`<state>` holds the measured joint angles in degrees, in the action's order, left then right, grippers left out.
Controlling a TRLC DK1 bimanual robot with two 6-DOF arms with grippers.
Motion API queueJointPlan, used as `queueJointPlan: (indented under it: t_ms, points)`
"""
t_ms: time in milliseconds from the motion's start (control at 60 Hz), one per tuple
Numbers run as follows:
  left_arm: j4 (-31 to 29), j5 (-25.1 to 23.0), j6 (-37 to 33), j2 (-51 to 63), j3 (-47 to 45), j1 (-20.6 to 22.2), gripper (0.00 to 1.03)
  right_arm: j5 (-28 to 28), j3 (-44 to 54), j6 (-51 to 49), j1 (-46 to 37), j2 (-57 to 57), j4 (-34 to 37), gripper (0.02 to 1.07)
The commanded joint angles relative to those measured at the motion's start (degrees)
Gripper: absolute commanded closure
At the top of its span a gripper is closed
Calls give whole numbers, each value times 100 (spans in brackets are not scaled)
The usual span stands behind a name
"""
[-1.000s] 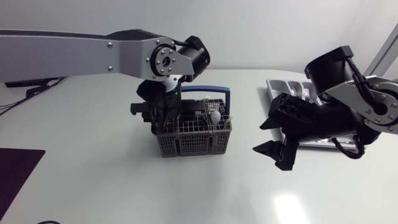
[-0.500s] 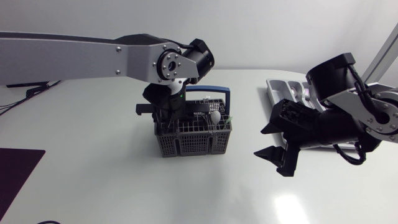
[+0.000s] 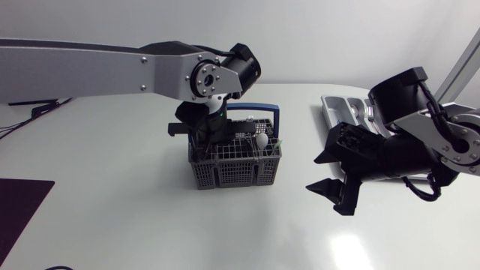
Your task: Unload the cutlery basket into the drawer organizer.
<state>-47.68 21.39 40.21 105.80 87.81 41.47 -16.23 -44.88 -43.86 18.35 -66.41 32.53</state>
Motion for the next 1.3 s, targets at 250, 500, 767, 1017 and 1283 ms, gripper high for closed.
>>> queueJointPlan:
  t_ms: [250, 500, 767, 1017, 1283]
  points:
    - [57, -47, -92, 37, -185, -113, 100, 41, 190, 202, 160, 76, -116, 23]
    - [40, -47, -136, -174, -247, -104, 100, 41, 252, 378, 310, 58, -327, 23]
    - [22, -21, -259, -393, -238, -69, 100, 138, 261, 431, 424, 58, -327, 23]
    - [-4, 23, -356, -543, -256, -52, 100, 181, 287, 466, 503, 67, -327, 23]
    - [-83, 182, -505, -595, -256, -43, 100, 199, 322, 501, 565, 67, -335, 23]
